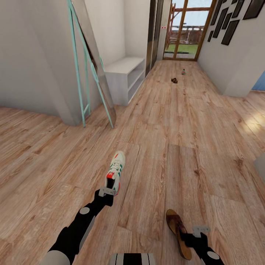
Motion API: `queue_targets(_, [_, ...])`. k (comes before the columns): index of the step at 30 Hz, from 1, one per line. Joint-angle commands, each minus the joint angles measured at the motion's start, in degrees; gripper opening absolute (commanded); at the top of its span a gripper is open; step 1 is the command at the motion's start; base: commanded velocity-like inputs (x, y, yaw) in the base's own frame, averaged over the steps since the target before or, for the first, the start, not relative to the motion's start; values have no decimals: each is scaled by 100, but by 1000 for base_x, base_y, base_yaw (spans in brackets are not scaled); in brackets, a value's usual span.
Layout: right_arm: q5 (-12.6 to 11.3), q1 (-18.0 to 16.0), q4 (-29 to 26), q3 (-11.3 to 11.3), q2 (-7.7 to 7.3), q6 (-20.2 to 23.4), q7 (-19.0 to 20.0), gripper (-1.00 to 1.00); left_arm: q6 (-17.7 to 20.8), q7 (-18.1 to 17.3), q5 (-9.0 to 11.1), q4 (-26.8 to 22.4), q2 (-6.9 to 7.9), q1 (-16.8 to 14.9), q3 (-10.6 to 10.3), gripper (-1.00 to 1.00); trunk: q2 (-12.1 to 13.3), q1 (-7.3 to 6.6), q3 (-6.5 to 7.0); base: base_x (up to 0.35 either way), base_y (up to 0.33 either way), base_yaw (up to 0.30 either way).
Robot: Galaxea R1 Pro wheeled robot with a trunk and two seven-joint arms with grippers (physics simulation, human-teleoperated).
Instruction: Pick up the two gym shoes and the two sandals from the corridor floor and place them onto the hallstand (shoe rack) in the corridor, making sure they are on the rack and not on the floor. Arrange them so the two gym shoes are next to each other and the two sandals are next to each other.
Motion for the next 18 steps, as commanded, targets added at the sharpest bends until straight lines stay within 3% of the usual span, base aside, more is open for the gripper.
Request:
queue_targets(1, [60, -4, 37, -49, 3, -22, 41, 100, 60, -16, -53, -44, -2, 6, 5, -100, -2, -1, -4, 0, 0, 0])
queue_targets(7, [54, -4, 230, -50, -40, -21, 42, 100, 256, 39, -68, -237, 15, 29, -172, -100, -2, -1, -4, 0, 0, 0])
queue_targets(8, [54, -4, 285, -50, -41, -22, 42, 100, 685, 41, -69, -2004, 17, 29, -205, -100, -2, -1, -4, 0, 0, 0])
queue_targets(10, [53, -4, 286, -50, -45, -22, 42, 100, 692, 28, -70, -2055, 21, 30, -228, -100, -2, -1, -4, 0, 0, 0])
queue_targets(18, [52, -4, 286, -58, -63, -25, 40, 100, 756, 0, -57, -2130, 23, 31, -231, -100, -12, 19, -227, 0, 0, 0])
